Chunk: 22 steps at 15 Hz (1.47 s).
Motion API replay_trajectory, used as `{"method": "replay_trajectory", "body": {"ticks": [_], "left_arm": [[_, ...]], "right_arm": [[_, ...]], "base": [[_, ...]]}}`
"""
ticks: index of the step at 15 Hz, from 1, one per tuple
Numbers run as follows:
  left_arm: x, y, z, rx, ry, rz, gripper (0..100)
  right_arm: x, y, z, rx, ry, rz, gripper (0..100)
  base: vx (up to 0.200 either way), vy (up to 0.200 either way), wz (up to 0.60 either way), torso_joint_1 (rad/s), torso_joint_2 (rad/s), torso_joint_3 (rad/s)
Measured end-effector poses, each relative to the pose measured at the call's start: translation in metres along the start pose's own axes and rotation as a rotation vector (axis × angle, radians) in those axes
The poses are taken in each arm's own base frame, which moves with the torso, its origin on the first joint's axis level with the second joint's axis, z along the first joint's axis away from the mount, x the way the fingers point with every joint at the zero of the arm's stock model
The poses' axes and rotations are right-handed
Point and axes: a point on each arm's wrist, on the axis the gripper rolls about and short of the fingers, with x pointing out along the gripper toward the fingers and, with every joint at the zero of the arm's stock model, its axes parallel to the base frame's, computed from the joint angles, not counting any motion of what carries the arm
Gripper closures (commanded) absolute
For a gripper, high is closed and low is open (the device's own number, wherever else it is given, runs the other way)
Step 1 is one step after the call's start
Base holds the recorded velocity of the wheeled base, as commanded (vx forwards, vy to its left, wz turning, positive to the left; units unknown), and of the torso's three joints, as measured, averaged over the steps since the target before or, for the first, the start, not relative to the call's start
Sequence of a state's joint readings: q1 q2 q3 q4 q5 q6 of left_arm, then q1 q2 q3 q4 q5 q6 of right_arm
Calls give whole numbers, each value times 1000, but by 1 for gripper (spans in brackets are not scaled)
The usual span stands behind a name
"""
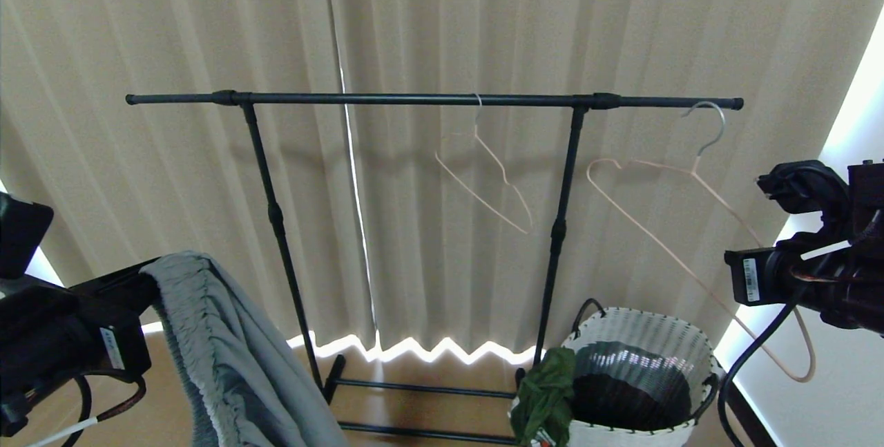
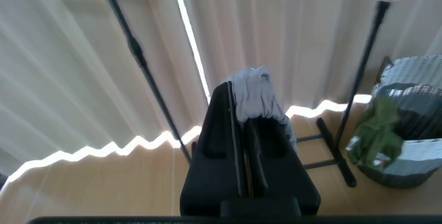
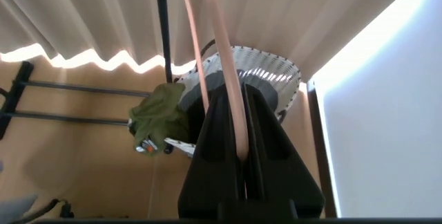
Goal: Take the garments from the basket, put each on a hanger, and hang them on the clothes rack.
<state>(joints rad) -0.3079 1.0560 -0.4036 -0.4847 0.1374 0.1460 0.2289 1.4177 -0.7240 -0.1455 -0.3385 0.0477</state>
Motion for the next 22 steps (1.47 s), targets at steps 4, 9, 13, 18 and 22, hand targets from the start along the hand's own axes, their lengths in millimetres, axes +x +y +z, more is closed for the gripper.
{"method": "replay_trajectory", "body": {"ticks": [4,9,13,18,22], "left_arm": [[0,0,0,0,0,1,100],[0,0,0,0,-1,1,100],[0,0,0,0,1,1,100],[0,0,-2,2,6,1,100],[0,0,-2,2,8,0,100]], "right_arm": [[-2,-1,0,2,-6,2,100],[-3,-1,0,2,-8,2,100],[-6,-2,-2,2,-10,2,100],[-7,-2,-2,2,-11,3,100],[-6,-2,-3,1,-6,4,100]], "base": [[0,200,0,0,0,0],[0,200,0,2,1,3],[0,50,0,1,1,1],[0,0,0,0,0,0],[0,0,0,0,0,0]]}}
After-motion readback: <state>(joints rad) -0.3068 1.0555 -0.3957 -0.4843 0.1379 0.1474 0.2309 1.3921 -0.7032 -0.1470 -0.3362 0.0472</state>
